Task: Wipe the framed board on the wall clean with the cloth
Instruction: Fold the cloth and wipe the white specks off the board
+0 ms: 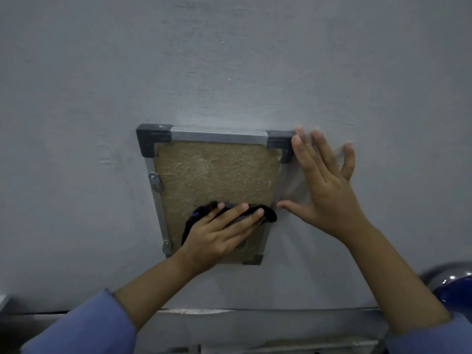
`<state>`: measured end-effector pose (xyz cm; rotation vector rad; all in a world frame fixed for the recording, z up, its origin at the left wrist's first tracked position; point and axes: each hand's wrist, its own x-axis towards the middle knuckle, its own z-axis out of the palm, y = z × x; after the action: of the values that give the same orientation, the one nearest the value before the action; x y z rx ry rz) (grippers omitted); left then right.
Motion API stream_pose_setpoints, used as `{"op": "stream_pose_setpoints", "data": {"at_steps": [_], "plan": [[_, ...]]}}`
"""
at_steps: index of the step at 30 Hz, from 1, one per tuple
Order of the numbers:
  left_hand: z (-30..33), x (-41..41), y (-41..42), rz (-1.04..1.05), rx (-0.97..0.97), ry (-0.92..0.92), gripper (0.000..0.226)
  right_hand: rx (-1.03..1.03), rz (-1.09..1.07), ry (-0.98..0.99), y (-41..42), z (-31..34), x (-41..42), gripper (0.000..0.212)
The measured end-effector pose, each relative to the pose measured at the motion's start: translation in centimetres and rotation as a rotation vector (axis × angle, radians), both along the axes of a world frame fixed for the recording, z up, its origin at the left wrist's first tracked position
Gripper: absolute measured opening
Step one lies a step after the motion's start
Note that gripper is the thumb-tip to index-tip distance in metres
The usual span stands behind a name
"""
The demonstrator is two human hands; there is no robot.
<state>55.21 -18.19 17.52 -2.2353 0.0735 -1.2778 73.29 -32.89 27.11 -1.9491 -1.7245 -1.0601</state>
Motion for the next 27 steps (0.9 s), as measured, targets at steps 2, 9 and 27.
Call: {"op": "stream_pose_setpoints", "data": {"at_steps": [2,9,27], "plan": [[0.4,-0.6,0.0,-0.022,0.022,0.067,0.031,-0.010,0.012,0.020,-0.2,0.0,-0.2,0.112],[3.7,-1.8,0.0,-0.131,-0.006,-0.052,0.030,-0.019,0.004,0.081,-0.1,0.2,-0.7,0.104],[-2.1,-1.9,-0.5,-0.025,-0.054,0.230,0.036,-0.015,-0.019,0.080,0.2,0.0,-0.6,0.103]]}}
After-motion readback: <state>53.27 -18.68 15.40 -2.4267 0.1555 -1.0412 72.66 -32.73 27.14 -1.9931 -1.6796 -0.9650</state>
